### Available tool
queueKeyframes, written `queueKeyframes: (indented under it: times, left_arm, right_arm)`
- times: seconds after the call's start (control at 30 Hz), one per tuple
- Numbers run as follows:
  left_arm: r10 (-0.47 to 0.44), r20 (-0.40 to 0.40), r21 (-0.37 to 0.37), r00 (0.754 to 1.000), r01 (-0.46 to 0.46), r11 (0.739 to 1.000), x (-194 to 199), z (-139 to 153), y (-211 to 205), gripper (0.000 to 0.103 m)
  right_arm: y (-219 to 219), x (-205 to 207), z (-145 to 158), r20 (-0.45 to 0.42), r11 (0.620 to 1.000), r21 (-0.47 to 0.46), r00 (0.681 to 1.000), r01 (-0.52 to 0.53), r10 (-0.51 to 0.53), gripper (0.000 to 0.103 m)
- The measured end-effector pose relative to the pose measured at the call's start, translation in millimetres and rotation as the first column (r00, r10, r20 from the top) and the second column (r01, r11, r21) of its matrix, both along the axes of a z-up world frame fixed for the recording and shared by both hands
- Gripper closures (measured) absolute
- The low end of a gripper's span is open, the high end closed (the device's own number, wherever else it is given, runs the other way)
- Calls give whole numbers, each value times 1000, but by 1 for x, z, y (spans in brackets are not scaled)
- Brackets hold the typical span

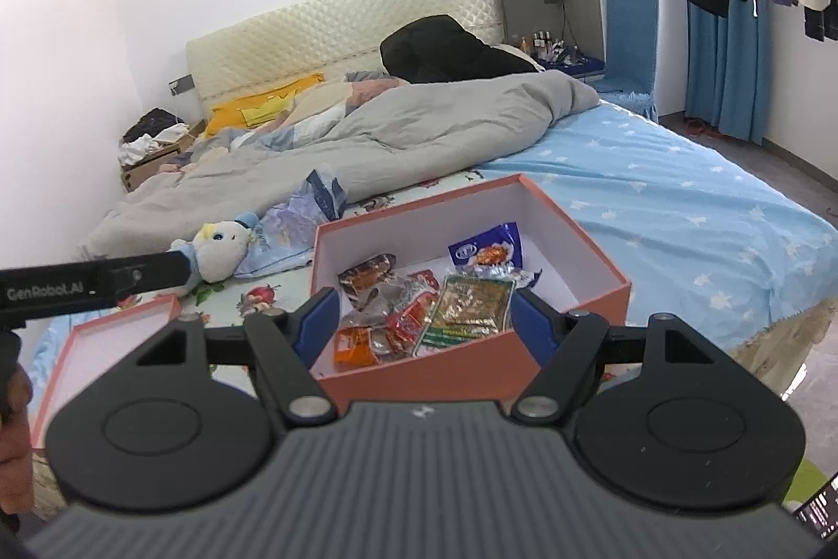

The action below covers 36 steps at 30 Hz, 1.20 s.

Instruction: Organize snacks

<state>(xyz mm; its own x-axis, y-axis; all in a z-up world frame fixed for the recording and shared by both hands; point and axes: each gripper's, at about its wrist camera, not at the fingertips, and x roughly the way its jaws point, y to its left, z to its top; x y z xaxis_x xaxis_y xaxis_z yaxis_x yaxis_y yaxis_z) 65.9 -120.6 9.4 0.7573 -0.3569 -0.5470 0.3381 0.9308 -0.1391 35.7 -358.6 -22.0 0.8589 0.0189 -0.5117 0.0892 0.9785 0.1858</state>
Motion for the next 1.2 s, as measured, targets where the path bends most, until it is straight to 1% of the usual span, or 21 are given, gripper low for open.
queueKeyframes:
  times: [0.2, 0.6, 0.73, 0.9, 0.93, 0.97, 1.07, 1.1, 1.13, 1.17, 1.2]
  left_arm:
    - [-4, -6, 3, 1000, 4, 1000, 4, -5, -4, 32]
    - [-5, 0, 4, 1000, 5, 1000, 7, -5, -10, 32]
    - [6, 13, 1, 1000, -6, 1000, 7, -3, -7, 32]
    - [17, 11, -5, 1000, -17, 1000, 8, -3, -2, 32]
    - [19, 7, -7, 1000, -19, 1000, 8, -2, -2, 27]
    - [22, 3, -9, 1000, -22, 1000, 8, -2, -1, 18]
    - [45, 14, -4, 999, -45, 999, 9, -1, 1, 7]
    - [50, 12, -13, 999, -49, 999, 9, -1, 2, 6]
    - [51, 5, -28, 999, -51, 998, 10, 0, 4, 4]
    - [57, -3, -39, 998, -57, 998, 11, 0, 6, 2]
    - [66, -7, -38, 998, -66, 997, 12, 0, 7, 2]
  right_arm:
    - [-6, 2, -4, -4, 1000, 6, 1000, 18, -18, 29]
    - [-4, -1, -3, 13, 1000, 2, 1000, 11, -11, 29]
    - [-4, -2, -3, 15, 1000, 5, 1000, 7, -7, 29]
    - [-2, -2, -5, 19, 1000, -6, 1000, 7, -7, 29]
    - [-2, -2, -5, 19, 1000, -8, 1000, 8, -8, 29]
    - [-1, -2, -4, 20, 1000, -9, 1000, 7, -7, 29]
    - [-1, -2, -4, 27, 1000, -16, 1000, 13, -13, 29]
    - [-2, -2, -4, 27, 1000, -18, 1000, 16, -16, 29]
    - [-2, -2, -4, 25, 1000, -20, 1000, 18, -17, 26]
    - [-3, -1, -4, 23, 1000, -18, 1000, 17, -17, 17]
    - [-4, -1, -4, 28, 1000, -13, 999, 17, -16, 12]
